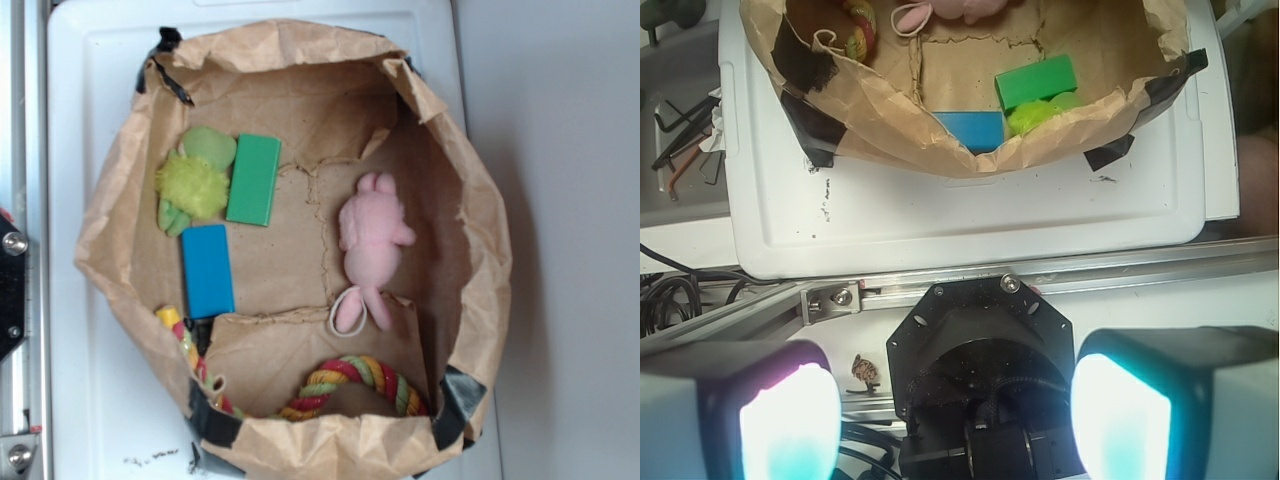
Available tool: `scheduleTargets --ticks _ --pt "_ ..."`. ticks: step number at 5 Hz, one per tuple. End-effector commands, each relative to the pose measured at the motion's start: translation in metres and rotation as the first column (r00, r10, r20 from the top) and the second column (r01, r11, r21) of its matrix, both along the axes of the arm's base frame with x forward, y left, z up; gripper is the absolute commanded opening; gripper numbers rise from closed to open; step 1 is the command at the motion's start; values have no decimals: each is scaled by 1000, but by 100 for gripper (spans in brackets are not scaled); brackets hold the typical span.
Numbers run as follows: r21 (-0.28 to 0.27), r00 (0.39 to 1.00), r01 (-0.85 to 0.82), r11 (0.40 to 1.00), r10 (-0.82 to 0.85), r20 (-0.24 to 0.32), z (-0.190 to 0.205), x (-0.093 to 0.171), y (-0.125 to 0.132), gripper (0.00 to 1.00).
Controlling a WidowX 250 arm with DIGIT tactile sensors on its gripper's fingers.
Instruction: Grab the multicolored rope.
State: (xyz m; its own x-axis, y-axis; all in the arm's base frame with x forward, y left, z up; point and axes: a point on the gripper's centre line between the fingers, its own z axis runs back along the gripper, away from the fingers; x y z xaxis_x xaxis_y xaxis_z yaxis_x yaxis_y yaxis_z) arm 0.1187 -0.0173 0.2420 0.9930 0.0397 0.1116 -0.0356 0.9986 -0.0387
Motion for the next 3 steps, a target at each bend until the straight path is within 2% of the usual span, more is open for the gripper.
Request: scheduleTargets --ticks 1,2,3 --pt "0 1000 0 1000 0 0 0 0 0 100" --pt "-19 1000 -20 1000 20 3 4 30 -17 100" --pt "-15 998 -57 998 57 8 1 56 -22 100"
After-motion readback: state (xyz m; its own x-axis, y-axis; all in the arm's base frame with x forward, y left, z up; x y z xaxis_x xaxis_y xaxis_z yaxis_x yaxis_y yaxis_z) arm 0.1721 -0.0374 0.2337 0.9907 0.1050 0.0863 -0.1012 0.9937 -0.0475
